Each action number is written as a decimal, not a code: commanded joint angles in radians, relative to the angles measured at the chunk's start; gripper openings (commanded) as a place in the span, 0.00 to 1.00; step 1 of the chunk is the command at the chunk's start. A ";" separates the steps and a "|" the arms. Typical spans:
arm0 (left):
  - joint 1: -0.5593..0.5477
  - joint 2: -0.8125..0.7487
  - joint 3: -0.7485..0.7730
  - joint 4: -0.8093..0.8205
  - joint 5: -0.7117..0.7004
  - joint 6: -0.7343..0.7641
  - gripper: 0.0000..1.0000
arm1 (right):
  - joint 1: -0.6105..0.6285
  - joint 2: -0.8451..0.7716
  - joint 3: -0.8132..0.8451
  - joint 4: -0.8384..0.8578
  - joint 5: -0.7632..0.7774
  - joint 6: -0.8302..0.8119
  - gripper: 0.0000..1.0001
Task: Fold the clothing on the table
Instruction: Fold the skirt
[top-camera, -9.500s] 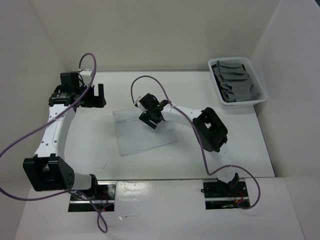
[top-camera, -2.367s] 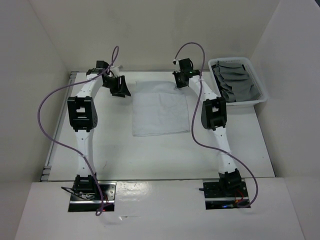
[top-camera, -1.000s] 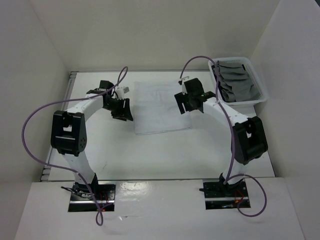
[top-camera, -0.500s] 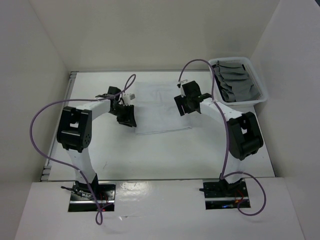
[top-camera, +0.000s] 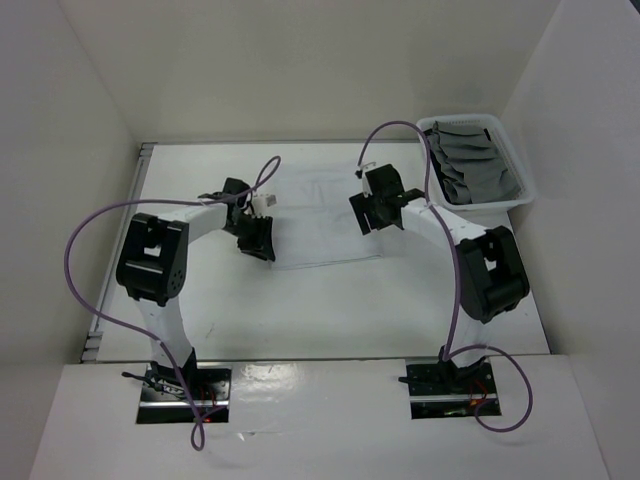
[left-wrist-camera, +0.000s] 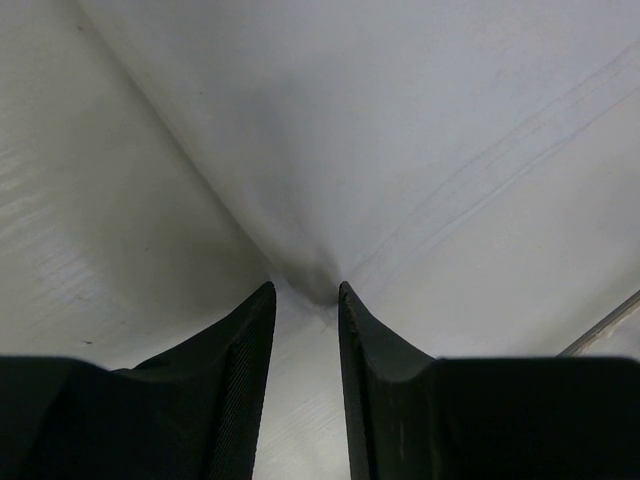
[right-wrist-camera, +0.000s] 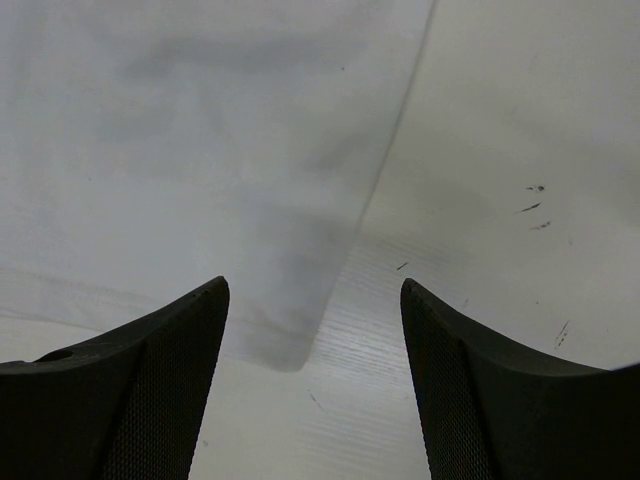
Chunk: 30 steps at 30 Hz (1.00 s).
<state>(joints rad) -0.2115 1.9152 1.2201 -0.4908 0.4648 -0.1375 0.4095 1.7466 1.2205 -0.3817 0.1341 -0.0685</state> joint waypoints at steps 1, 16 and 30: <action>-0.020 -0.015 -0.028 -0.014 -0.026 0.016 0.39 | 0.002 -0.052 -0.012 0.004 -0.007 -0.001 0.74; -0.088 0.077 0.018 -0.109 0.003 0.088 0.11 | 0.002 -0.001 -0.021 -0.094 0.015 -0.001 0.74; -0.088 0.047 0.029 -0.141 -0.028 0.108 0.04 | 0.002 0.034 -0.039 -0.126 0.024 0.009 0.70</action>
<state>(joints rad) -0.2935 1.9591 1.2545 -0.5850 0.4988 -0.0772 0.4095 1.7752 1.1831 -0.4934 0.1436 -0.0677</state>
